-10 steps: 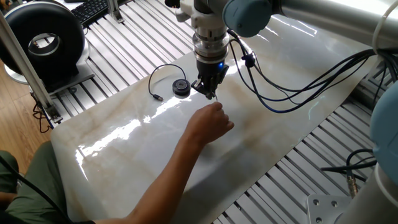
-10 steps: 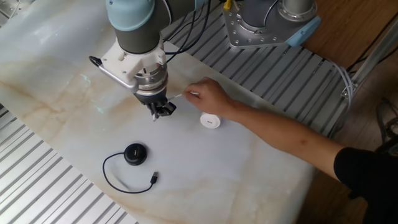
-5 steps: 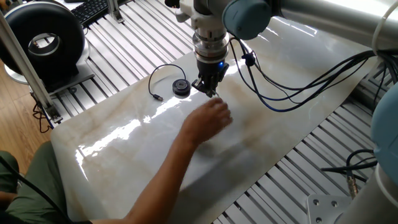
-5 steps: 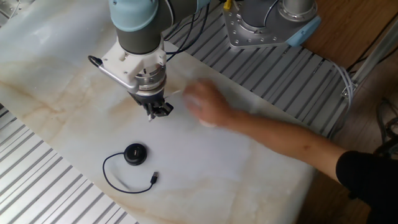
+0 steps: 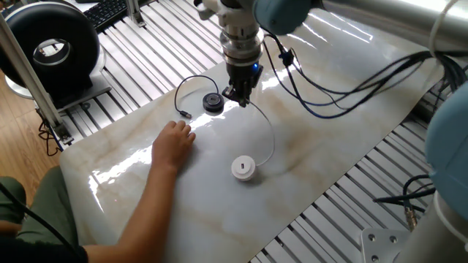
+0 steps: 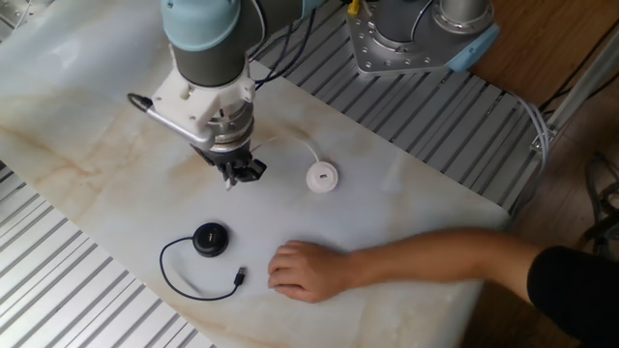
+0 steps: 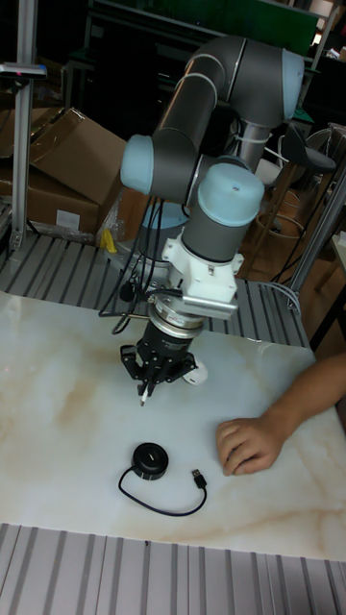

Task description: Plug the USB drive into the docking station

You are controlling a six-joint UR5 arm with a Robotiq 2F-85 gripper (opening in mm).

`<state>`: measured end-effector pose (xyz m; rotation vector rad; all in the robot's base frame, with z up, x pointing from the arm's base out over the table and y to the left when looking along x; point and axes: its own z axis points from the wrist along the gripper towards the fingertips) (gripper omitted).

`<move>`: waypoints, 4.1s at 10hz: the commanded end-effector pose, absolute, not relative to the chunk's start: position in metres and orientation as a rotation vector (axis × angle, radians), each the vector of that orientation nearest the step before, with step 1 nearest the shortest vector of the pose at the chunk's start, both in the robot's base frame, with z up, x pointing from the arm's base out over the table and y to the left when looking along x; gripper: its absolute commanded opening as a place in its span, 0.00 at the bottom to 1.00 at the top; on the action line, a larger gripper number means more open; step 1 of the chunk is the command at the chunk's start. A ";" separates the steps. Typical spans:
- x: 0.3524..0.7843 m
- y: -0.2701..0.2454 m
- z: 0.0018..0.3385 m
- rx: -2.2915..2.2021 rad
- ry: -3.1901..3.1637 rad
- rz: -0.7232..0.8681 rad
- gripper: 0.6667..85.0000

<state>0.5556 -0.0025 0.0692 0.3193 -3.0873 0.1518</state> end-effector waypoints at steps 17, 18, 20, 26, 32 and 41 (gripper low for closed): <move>0.645 0.024 0.091 1.356 -2.860 0.232 0.01; 0.640 0.024 0.088 1.301 -2.879 0.197 0.01; 0.634 0.025 0.081 1.133 -2.957 0.083 0.01; 0.667 -0.028 0.095 1.003 -3.025 0.563 0.01; 0.702 -0.056 0.125 0.951 -3.058 0.993 0.01; 0.725 -0.075 0.159 0.912 -3.039 1.382 0.01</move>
